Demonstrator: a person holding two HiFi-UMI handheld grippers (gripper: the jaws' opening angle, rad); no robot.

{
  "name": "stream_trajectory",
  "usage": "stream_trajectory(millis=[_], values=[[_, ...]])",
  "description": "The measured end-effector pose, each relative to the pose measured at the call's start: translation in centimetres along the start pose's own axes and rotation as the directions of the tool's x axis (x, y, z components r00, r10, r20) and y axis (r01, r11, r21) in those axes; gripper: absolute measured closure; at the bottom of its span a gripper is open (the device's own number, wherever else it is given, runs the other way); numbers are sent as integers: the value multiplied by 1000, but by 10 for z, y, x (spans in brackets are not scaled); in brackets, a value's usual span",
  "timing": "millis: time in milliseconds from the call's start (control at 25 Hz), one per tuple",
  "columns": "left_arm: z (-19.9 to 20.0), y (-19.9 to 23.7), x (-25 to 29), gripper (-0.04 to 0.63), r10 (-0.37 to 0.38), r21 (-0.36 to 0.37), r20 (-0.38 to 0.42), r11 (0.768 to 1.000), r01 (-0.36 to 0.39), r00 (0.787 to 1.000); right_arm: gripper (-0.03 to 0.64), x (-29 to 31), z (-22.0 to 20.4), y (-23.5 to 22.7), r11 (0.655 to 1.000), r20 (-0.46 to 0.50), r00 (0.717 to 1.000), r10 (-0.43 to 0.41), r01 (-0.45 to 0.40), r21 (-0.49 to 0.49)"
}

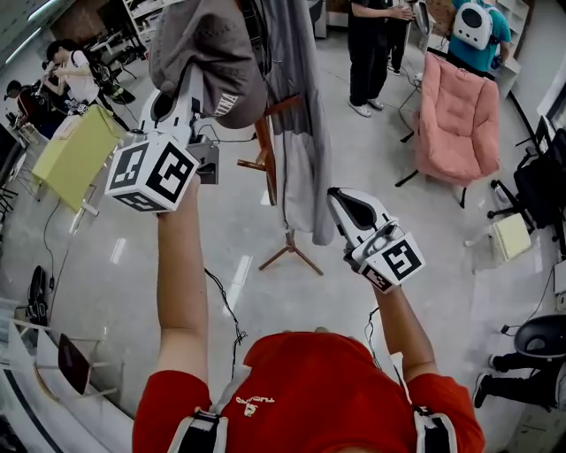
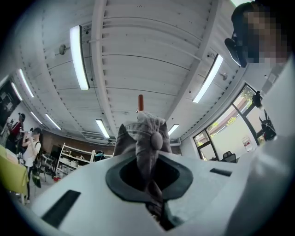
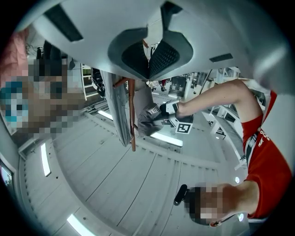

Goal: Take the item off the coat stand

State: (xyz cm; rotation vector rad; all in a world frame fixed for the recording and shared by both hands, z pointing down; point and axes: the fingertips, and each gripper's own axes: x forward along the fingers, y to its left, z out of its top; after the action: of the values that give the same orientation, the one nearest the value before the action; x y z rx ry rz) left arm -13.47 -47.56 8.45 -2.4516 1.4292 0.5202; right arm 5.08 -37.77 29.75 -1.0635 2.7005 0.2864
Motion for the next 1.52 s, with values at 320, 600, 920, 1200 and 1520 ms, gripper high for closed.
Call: stream_trajectory(millis=[320,600,920,1200,1520], values=[[10,-13,-54,572,-18,-3,2,1000,18,1000,592,-2,11,10,1000,8,1000,12,-12,-2],[-54,-33,-117,572,-30,-29,-76,999,28,997,592,-4,18,6,1000,40,999,6,-6,6],[-105,-71,-160,572,-52,-22,-141,999,49,989,592,-11,39,-11,1000,78,996,-31,31,-3],[-108,-89,-162,572,-85,-32,-139,996,82,987,594,-17,37,-5,999,62,997,-40,41,-23],[-107,-90,-163,572,-93,-43,-144,995,87,985,594,-16,39,0,999,55,998,-33,35,-18]])
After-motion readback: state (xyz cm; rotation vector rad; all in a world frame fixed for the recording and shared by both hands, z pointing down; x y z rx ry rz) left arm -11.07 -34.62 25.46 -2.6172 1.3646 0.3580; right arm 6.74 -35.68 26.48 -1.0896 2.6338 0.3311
